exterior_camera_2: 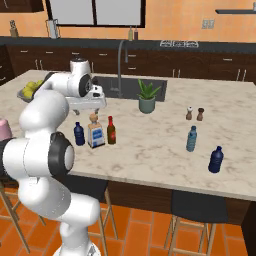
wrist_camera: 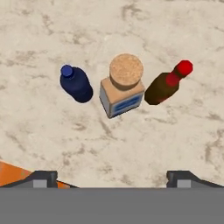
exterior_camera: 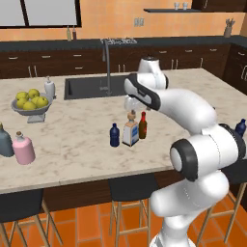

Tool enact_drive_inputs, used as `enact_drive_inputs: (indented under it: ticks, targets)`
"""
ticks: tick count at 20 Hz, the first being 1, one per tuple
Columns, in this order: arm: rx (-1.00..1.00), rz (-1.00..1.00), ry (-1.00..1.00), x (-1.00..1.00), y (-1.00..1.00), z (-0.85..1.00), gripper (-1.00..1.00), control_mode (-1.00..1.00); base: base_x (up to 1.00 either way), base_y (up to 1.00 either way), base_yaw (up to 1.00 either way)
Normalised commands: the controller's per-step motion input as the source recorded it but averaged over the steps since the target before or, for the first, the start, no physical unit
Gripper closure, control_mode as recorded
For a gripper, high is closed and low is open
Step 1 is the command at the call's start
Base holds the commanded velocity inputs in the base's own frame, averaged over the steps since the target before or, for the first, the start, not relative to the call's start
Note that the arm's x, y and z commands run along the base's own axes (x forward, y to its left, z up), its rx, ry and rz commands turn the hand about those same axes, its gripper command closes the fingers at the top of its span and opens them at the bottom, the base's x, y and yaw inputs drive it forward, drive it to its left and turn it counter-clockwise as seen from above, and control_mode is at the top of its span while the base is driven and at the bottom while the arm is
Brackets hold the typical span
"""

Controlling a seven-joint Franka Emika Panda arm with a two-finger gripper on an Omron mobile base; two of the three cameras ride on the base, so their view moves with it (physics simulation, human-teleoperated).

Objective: Move the plastic bottles in the middle to the plastics group, and the glass bottles in the middle to the glass group.

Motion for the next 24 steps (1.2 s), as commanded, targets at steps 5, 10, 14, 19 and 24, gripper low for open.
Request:
enact_drive_inputs:
  ticks: [5,10,14,19,24]
  targets:
    - [0.00,0.12,0.05,0.47,0.09,-0.13,-1.00,-1.00,0.00,0.00,0.00]
    - [0.00,0.11,0.01,0.39,0.06,-0.01,-1.00,-1.00,0.00,0.00,0.00]
    - [0.00,0.08,0.00,0.41,0.00,-0.30,-1.00,-1.00,0.00,0.00,0.00]
    - [0.00,0.09,0.00,0.36,0.00,-0.21,-1.00,-1.00,0.00,0.00,0.00]
    - [0.00,0.07,0.00,0.18,0.02,-0.14,-1.00,-1.00,0.00,0.00,0.00]
